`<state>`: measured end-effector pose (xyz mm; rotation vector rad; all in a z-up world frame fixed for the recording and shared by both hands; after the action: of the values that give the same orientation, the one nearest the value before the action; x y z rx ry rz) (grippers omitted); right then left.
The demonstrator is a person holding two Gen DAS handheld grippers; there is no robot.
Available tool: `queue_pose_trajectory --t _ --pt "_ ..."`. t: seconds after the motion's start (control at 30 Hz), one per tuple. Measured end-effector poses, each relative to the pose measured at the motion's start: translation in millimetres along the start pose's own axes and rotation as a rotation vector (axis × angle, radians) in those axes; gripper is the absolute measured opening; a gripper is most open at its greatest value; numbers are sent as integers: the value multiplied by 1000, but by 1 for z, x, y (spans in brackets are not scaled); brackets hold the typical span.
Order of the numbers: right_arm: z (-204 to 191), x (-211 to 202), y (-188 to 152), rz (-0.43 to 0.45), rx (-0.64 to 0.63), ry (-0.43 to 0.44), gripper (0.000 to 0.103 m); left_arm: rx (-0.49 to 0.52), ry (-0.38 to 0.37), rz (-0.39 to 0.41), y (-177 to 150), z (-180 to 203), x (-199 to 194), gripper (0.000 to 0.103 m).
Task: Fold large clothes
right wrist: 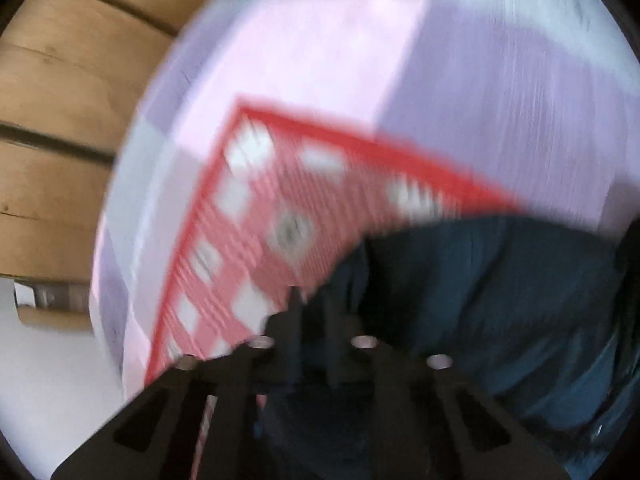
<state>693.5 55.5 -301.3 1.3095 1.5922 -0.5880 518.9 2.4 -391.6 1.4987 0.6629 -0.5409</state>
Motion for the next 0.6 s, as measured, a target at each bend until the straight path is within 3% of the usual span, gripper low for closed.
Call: queue_pose_trajectory --t 0.03,0.1,0.17,0.23,0.3,0.47,0.53,0.57,0.6 --pt "-6 -14 8 77 14 70 0 1 1 -1 0 1 -1 103" --pt "-14 -29 16 127 -2 94 0 1 1 -2 0 1 0 103" --pt "-11 -23 11 42 -72 -74 1 3 2 -3 0 1 0 103" --pt "6 -10 -9 -110 -82 -127 1 4 4 -3 0 0 0 103" --pt "17 -1 -29 -199 -69 -134 3 5 5 -4 0 0 0 103" --pt "27 1 -42 -231 17 -88 11 6 5 -4 1 -1 1 103" --pt "24 -11 -34 -198 38 -25 28 5 4 -4 0 -1 2 103" --pt "17 -18 -29 -163 26 13 49 5 4 -4 0 -1 2 103" --pt "10 -20 -26 -140 5 23 77 5 4 -4 1 -1 1 103"
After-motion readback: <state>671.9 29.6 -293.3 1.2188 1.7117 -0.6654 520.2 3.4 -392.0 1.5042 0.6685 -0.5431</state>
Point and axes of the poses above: each gripper's, at about its wrist camera, not at the fingertips, and x roughly the way its jaws point, z to its right, y to its top, the point moved 5 cm from there along x, roughly the way its jaws point, and after that the axes turned 6 degrees about -y, right-handed, at the moved point
